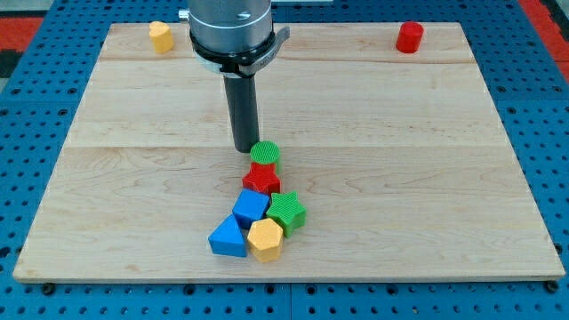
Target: Push the red circle into the green circle
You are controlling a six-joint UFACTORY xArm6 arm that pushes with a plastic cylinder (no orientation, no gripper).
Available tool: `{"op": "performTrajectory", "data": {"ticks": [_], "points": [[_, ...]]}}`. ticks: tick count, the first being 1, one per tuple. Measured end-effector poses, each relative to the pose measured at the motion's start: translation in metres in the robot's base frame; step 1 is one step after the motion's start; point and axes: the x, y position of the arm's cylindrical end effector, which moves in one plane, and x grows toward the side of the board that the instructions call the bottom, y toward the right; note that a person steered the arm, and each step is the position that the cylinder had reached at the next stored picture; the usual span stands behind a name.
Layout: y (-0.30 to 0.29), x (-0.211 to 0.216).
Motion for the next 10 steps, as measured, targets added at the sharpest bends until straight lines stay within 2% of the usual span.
{"op": "performTrajectory", "data": {"ticks": [1, 2, 3, 4, 5, 6, 8, 10], "points": [[0.1, -0.037], [0.228, -0.086], [0.312, -0.153], [0.344, -0.223], [0.324, -0.252], [0.311, -0.22], [0.185, -0.213], [0.164, -0.251]]}}
